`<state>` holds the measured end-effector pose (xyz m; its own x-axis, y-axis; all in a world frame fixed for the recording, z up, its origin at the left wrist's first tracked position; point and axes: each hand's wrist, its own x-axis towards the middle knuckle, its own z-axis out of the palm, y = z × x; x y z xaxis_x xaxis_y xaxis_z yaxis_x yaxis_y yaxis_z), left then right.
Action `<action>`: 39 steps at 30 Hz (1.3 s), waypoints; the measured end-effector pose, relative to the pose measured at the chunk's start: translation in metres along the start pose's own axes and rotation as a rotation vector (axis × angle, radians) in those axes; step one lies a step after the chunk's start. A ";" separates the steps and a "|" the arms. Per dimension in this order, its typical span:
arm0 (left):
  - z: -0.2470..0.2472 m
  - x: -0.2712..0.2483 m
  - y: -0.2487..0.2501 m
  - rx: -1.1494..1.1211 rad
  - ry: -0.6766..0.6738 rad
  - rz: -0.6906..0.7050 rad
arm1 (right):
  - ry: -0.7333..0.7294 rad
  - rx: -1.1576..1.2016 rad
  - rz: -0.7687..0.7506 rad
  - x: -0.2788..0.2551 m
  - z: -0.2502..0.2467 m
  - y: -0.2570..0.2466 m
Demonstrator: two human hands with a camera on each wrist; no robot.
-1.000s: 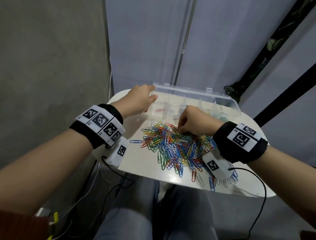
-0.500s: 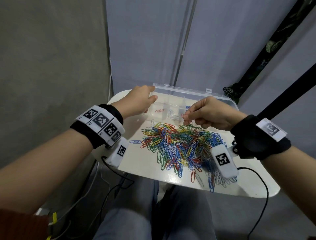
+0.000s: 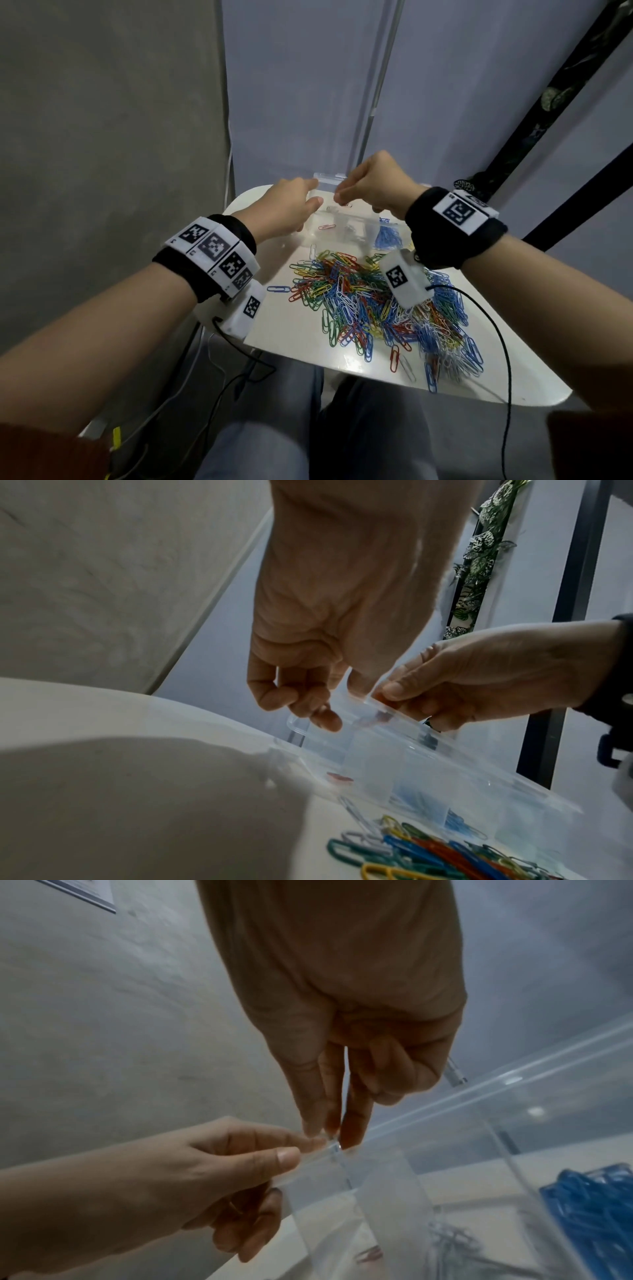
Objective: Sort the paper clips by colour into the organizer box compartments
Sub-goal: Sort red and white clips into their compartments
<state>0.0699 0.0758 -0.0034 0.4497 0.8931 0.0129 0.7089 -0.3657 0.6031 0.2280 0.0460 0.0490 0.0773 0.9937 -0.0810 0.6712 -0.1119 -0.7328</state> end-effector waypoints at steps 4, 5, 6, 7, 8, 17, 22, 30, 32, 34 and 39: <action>0.001 0.004 -0.003 -0.001 0.005 -0.001 | 0.059 -0.052 -0.048 -0.003 0.002 0.001; 0.001 0.005 -0.005 -0.002 0.005 -0.004 | 0.064 -0.051 -0.072 -0.008 0.001 0.001; 0.001 0.007 -0.006 -0.004 0.005 -0.004 | 0.056 -0.054 -0.093 -0.014 0.000 0.002; 0.002 0.008 -0.007 -0.006 0.007 -0.004 | 0.032 -0.067 -0.111 -0.021 -0.001 0.003; 0.002 0.008 -0.008 -0.006 0.008 -0.003 | -0.005 -0.085 -0.121 -0.028 -0.002 0.005; 0.002 0.007 -0.007 0.006 0.007 0.006 | -0.154 -0.537 -0.142 -0.040 0.016 0.046; 0.001 0.008 -0.008 0.006 0.001 0.008 | -0.155 -0.604 -0.137 -0.040 0.026 0.055; 0.001 0.005 -0.005 -0.009 0.002 0.002 | -0.299 -0.526 -0.073 -0.047 0.020 0.051; 0.001 0.005 -0.005 -0.007 0.003 0.001 | -0.296 -0.512 -0.081 -0.048 0.020 0.050; 0.001 0.004 -0.005 -0.006 0.003 -0.003 | -0.284 -0.481 -0.083 -0.048 0.020 0.050; 0.001 0.005 -0.006 -0.009 -0.001 -0.002 | -0.244 -0.299 -0.004 -0.047 0.010 0.055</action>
<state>0.0686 0.0819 -0.0079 0.4489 0.8935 0.0113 0.7049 -0.3619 0.6101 0.2539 -0.0063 0.0063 -0.0793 0.9615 -0.2631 0.8593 -0.0678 -0.5069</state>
